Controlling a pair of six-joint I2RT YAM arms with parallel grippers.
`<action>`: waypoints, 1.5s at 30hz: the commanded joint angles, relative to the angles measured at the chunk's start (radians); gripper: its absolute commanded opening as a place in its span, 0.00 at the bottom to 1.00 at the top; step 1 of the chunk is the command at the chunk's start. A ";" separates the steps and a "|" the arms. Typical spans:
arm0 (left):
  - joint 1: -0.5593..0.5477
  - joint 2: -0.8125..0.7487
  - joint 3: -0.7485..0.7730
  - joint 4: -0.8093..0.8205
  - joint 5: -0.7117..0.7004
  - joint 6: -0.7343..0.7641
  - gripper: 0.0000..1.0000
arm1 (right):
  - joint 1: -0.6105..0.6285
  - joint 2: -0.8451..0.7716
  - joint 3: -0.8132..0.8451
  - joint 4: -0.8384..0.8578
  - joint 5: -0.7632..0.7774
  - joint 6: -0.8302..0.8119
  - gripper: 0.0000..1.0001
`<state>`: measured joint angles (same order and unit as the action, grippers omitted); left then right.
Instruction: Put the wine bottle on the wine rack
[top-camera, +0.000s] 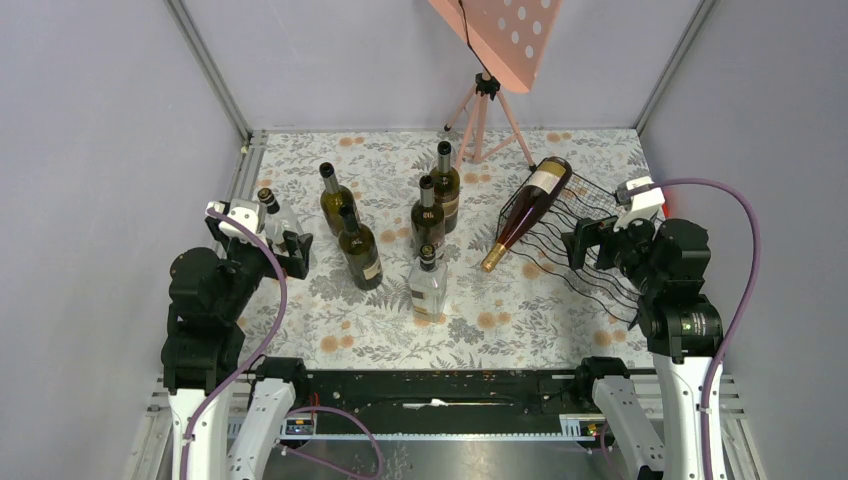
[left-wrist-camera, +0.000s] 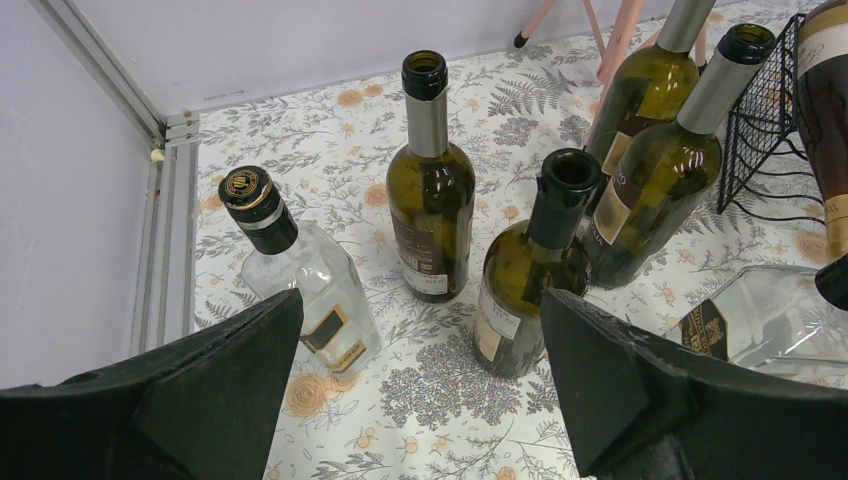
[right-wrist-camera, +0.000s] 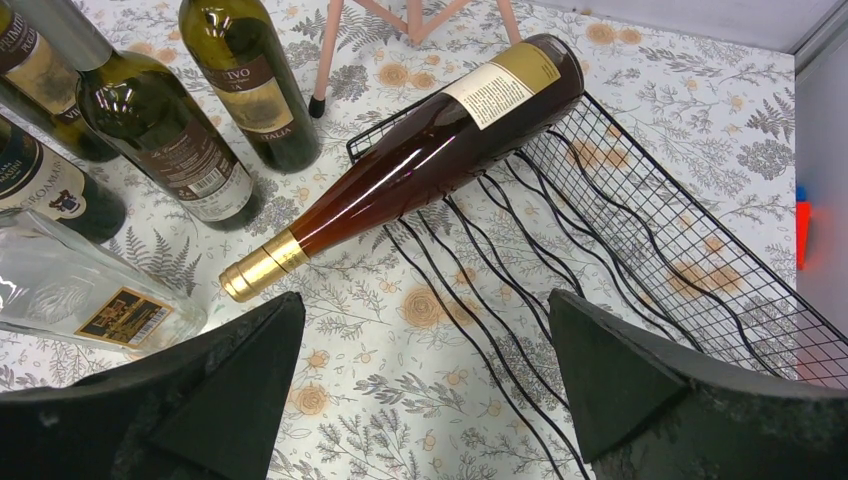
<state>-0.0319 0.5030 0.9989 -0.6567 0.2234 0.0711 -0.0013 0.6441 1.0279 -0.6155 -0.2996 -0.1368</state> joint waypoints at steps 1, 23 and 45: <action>0.002 -0.003 0.020 0.012 0.000 0.006 0.99 | -0.003 0.013 0.006 0.038 0.021 0.004 0.99; -0.020 0.022 0.100 -0.171 0.252 0.123 0.99 | -0.005 0.106 -0.089 -0.184 0.018 -0.346 0.93; -0.020 0.041 0.118 -0.161 0.277 0.124 0.99 | -0.003 0.404 -0.242 0.100 0.109 -0.431 0.55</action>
<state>-0.0498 0.5304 1.0790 -0.8467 0.4686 0.1867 -0.0013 1.0134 0.7795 -0.5854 -0.2016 -0.5507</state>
